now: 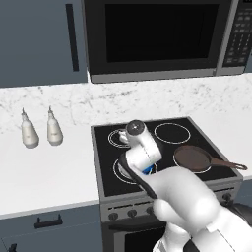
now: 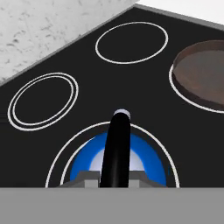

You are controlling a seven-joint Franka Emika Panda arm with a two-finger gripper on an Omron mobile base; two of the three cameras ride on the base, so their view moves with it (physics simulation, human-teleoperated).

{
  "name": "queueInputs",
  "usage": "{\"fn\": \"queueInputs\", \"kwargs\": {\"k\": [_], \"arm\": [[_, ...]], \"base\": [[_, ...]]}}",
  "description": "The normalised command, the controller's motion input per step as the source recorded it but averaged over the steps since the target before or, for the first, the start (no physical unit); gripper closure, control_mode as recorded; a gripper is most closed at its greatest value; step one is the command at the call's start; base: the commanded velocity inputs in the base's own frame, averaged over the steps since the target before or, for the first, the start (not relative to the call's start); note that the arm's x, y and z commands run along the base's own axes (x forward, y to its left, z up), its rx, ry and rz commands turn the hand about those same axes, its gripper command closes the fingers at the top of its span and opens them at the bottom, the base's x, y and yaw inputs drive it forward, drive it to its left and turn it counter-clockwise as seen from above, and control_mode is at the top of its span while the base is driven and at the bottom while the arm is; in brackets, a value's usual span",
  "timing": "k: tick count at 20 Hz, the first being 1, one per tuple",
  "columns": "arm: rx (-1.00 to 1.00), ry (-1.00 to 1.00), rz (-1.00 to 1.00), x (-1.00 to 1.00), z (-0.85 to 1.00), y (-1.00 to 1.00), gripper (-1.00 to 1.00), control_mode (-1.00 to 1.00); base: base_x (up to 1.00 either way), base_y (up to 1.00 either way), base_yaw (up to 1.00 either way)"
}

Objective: Pick the kettle from the counter and place it on a stove burner. Then turn the burner on.

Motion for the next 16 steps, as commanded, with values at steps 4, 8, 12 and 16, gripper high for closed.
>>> {"fn": "queueInputs", "kwargs": {"k": [4,8,12,16], "arm": [[0.07,0.08,0.00,0.11,0.00,0.00,1.00,-1.00],[0.00,0.00,0.00,0.09,-0.01,0.04,1.00,-1.00],[-0.02,0.00,0.00,0.06,-0.21,0.12,1.00,-1.00],[-0.04,0.00,0.00,0.02,-0.31,0.14,1.00,-1.00]], "base": [[0.00,0.00,0.00],[0.00,0.00,0.00],[0.00,0.00,0.00],[0.00,0.00,0.00]]}}
